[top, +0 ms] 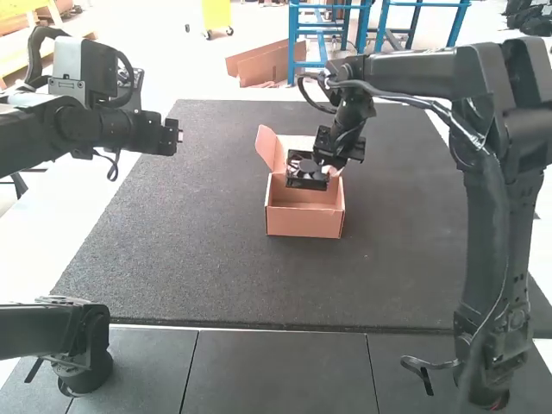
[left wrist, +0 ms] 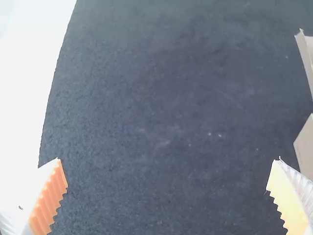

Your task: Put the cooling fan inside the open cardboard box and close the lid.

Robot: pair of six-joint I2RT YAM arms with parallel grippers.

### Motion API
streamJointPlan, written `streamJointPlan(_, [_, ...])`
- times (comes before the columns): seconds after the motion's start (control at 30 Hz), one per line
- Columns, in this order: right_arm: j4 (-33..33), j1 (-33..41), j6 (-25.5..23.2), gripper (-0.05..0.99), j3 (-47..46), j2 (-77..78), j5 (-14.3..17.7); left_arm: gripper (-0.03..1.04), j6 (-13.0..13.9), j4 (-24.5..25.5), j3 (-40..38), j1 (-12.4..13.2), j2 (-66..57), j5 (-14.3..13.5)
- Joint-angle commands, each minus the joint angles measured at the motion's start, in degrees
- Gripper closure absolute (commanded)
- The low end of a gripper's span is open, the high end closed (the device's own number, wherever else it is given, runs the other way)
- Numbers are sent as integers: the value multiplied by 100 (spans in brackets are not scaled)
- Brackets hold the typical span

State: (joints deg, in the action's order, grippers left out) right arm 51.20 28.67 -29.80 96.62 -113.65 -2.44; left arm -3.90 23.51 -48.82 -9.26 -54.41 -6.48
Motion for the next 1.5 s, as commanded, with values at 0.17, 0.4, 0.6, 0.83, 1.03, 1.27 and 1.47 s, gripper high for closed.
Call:
streamJointPlan(0.17, [-14,192,106,94,76,-211,103,4,-41,-57,57,56,115,-55])
streamJointPlan(0.4, [-5,236,220,94,68,-430,138,4,-41,-66,65,56,115,-55])
streamJointPlan(0.6, [4,262,256,94,68,-536,314,4,-41,-57,57,56,115,-55])
streamJointPlan(0.83, [-5,236,361,76,156,-659,217,4,-41,-66,65,56,115,-55])
streamJointPlan(1.03, [285,201,396,30,788,-650,-574,4,-32,-197,65,29,80,-46])
streamJointPlan(1.27, [241,-230,475,16,1808,-413,-1215,4,-32,-417,-40,-103,-184,-46])
streamJointPlan(1.47, [400,-740,1460,5,1509,220,-767,4,-41,-584,-277,-349,-650,-46])
